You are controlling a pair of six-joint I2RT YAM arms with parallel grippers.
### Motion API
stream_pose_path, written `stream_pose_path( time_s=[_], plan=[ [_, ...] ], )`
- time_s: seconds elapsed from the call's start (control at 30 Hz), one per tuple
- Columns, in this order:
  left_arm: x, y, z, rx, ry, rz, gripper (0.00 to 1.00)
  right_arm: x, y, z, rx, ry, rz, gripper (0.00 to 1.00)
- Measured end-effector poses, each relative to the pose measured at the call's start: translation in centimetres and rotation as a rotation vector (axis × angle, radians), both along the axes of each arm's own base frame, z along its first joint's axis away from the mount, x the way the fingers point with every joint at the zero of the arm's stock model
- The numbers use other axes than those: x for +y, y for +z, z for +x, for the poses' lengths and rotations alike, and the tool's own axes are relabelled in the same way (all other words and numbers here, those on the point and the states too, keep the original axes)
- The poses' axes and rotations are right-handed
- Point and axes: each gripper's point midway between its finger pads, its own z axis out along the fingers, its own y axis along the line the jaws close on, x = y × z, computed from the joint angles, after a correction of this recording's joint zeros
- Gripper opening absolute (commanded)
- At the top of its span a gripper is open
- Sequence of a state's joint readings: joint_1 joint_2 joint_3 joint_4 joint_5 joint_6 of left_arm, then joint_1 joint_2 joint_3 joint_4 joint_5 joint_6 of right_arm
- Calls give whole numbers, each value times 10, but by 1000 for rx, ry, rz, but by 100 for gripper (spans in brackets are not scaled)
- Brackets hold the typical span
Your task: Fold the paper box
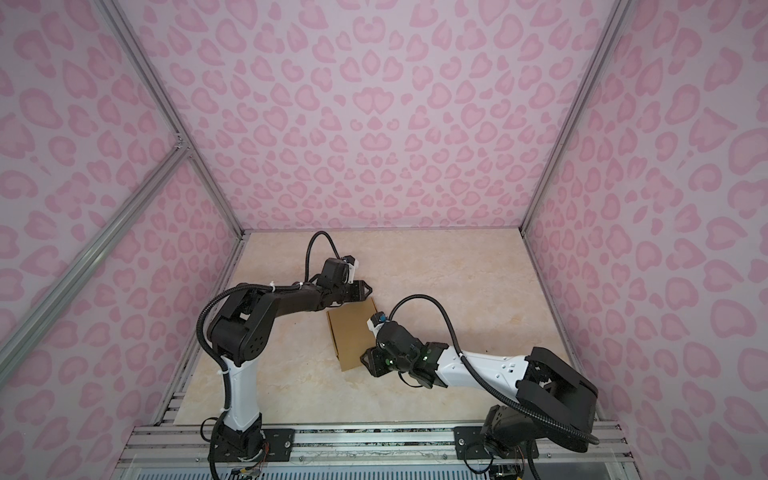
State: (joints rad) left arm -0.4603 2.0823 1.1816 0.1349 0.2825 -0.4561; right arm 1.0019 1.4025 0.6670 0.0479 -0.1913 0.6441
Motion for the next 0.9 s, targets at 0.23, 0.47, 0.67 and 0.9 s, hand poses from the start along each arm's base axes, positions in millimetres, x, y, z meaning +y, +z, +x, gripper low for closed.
stream_pose_path(
  time_s=[0.23,0.47,0.67,0.9],
  plan=[
    [0,0,0,0,1,0,45,6,-11,-10,29,18,-4,44],
    [0,0,0,-5,5,-8,45,10,-19,-7,39,19,-20,44],
    [0,0,-1,-10,7,-3,45,13,-28,-6,45,21,-35,44],
    [0,0,-1,-12,10,0,45,17,-30,-4,42,24,-33,44]
  ],
)
